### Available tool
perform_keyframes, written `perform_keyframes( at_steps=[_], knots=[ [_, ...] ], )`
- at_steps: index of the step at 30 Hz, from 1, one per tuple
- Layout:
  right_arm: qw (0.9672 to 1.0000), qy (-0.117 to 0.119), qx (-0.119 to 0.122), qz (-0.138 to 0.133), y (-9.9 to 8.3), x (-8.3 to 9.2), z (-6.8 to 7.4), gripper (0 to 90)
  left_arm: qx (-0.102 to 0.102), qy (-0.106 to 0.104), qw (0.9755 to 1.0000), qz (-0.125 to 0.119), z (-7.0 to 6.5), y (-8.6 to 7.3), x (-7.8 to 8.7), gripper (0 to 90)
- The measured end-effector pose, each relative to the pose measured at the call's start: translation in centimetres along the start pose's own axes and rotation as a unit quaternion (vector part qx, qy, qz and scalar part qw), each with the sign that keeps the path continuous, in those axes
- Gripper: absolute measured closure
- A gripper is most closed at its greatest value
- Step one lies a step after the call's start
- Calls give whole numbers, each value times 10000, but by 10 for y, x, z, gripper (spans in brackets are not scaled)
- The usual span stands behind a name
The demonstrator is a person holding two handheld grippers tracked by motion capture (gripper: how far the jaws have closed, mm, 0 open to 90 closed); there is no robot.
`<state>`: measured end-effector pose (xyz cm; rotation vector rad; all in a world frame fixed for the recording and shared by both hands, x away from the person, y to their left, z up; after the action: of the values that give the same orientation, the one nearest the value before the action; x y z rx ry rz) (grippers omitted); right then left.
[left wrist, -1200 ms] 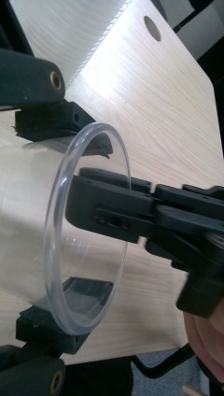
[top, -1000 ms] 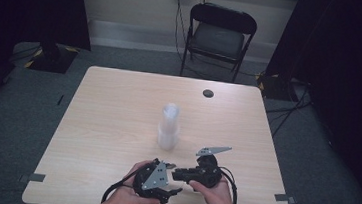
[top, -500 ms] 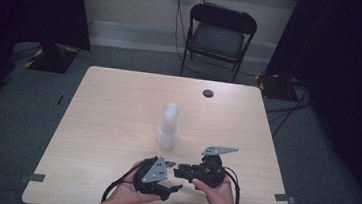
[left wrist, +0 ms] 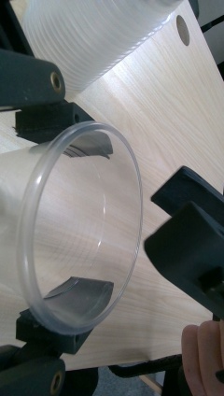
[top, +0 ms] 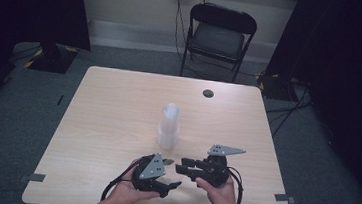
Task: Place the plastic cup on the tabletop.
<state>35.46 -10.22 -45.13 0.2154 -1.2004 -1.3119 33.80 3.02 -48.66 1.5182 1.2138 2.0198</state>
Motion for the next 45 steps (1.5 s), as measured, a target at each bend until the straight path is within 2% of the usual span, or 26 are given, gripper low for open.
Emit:
perform_keyframes(
  at_steps=[5, 9, 17, 21, 24, 31, 32, 35, 37, 43, 45],
  knots=[
    [10000, -36, 19, -77, 1, 3, 0, 563, 96, 55, 9999, -72, 5, -1, 7, 285],
    [9999, -65, 48, -149, 2, 5, 1, 558, 317, 106, 9992, -237, 10, -1, 13, 285],
    [9990, -324, 77, -290, 4, 14, -7, 519, 673, 251, 9964, -446, 23, -3, 23, 285],
    [9983, -464, 72, -334, 3, 18, -13, 497, 739, 349, 9951, -554, 30, -2, 30, 285],
    [9975, -612, 44, -363, 2, 20, -19, 474, 896, 419, 9925, -713, 36, -1, 36, 285],
    [9952, -889, -8, -415, -3, 27, -31, 423, 1103, 609, 9880, -897, 48, -4, 45, 285],
    [9949, -917, -24, -428, -3, 28, -32, 415, 1082, 602, 9887, -847, 49, -6, 45, 286],
    [9935, -1071, -1, -396, -5, 32, -36, 412, 1112, 622, 9874, -935, 50, -6, 48, 286],
    [9921, -1189, 46, -398, -7, 34, -39, 412, 1215, 670, 9855, -977, 51, -6, 51, 285],
    [9901, -1345, -52, -392, -14, 39, -47, 410, 1476, 899, 9791, -1068, 64, -9, 61, 285],
    [9898, -1368, -63, -401, -14, 40, -48, 408, 1679, 903, 9754, -1105, 70, -10, 63, 286]
  ],
)
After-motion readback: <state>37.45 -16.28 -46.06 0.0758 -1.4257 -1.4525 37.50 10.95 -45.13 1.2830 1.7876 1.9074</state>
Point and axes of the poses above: each handheld gripper's, and its own axes: x roughly backward along the jaws, y roughly out of its top, z roughly to its left, the point moved 6 cm from there along -x, roughly forward along the jaws, and after that the axes turned 10 degrees about z, right-handed, at the moved point
